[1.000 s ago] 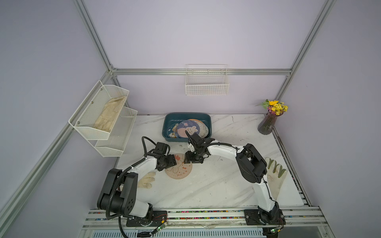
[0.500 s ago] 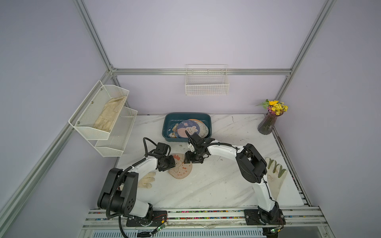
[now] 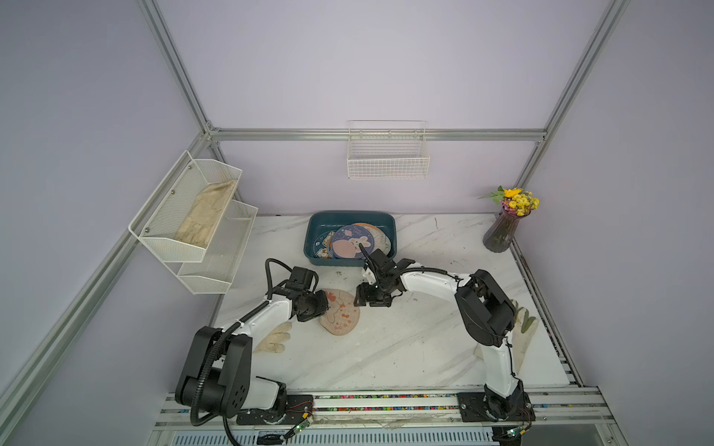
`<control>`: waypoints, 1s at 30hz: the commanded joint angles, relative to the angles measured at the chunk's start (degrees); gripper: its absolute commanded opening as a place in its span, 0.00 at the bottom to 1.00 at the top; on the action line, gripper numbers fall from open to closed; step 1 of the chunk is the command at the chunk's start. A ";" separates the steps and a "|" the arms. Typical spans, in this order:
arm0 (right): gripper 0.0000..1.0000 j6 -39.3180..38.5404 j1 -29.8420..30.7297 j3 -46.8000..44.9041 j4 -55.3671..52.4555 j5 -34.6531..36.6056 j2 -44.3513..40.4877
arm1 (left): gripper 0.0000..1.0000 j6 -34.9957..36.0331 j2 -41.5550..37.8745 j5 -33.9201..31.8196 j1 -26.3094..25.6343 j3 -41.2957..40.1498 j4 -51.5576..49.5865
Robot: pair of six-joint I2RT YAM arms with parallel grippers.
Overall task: Put the coasters into the storage box
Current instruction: Pick up the coaster from the center of the board, then place the coaster in the storage box.
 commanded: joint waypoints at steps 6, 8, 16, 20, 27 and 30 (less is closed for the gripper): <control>0.66 0.19 -4.59 -7.92 0.35 -1.68 -10.19 | 0.00 0.46 -2.27 3.48 -0.96 15.91 -5.16; 0.66 -0.07 -5.81 -9.37 0.33 -1.97 -11.65 | 0.00 0.60 -1.35 4.16 -1.07 19.46 -6.05; 0.67 -0.48 -8.67 -12.99 0.33 -2.11 -15.83 | 0.00 -0.09 6.73 8.03 -1.35 34.88 -6.56; 0.67 -0.43 -9.88 -15.14 0.33 -1.89 -17.94 | 0.00 0.32 12.90 10.04 -1.57 44.44 -6.75; 0.67 -0.23 -12.05 -18.01 0.41 -1.49 -20.91 | 0.00 1.64 26.19 13.12 -2.69 60.74 -6.77; 0.67 -0.07 -12.71 -18.57 0.41 -1.39 -21.55 | 0.00 2.47 32.20 14.24 -3.54 67.37 -6.64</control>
